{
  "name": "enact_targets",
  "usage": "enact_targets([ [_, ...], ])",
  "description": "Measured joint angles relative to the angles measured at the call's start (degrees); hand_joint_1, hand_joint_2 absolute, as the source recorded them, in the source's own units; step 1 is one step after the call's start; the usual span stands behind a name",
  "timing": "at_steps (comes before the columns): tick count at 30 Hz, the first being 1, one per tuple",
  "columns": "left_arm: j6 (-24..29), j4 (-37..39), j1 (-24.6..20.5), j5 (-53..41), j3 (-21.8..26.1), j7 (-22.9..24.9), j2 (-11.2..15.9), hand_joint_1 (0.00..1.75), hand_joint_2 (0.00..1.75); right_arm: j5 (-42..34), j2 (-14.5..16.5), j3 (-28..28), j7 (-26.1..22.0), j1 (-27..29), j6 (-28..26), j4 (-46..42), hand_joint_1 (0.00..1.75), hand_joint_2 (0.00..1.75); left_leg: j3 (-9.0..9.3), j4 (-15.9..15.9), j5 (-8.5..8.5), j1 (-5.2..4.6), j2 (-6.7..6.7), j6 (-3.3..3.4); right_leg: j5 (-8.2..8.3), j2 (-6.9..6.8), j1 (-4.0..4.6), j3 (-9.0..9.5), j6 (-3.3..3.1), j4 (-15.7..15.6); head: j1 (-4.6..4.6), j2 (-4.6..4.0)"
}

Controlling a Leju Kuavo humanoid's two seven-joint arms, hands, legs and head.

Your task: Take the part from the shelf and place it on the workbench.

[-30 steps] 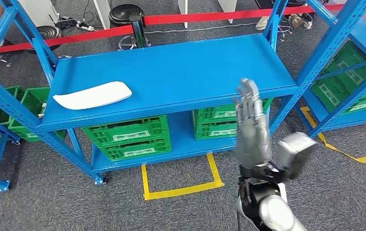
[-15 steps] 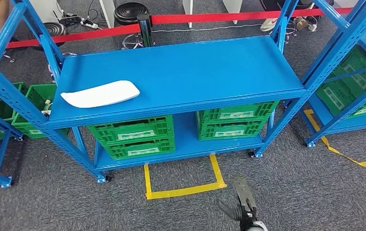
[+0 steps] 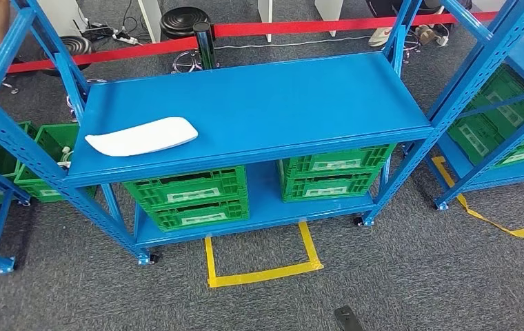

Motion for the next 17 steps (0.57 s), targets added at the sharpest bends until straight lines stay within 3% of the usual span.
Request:
enact_targets([
  [17,-7.33,-3.64,6.42,-4.12,24.78,-3.63,0.45,0.00,1.75,11.41,2.66,-12.51,1.23,6.11,9.69,1.65,0.00,1.75,0.21,-0.01,-0.17,-0.04,0.22,0.17,-0.07,0.23,-0.05,0.16,0.15,0.00,-0.02,0.00],
])
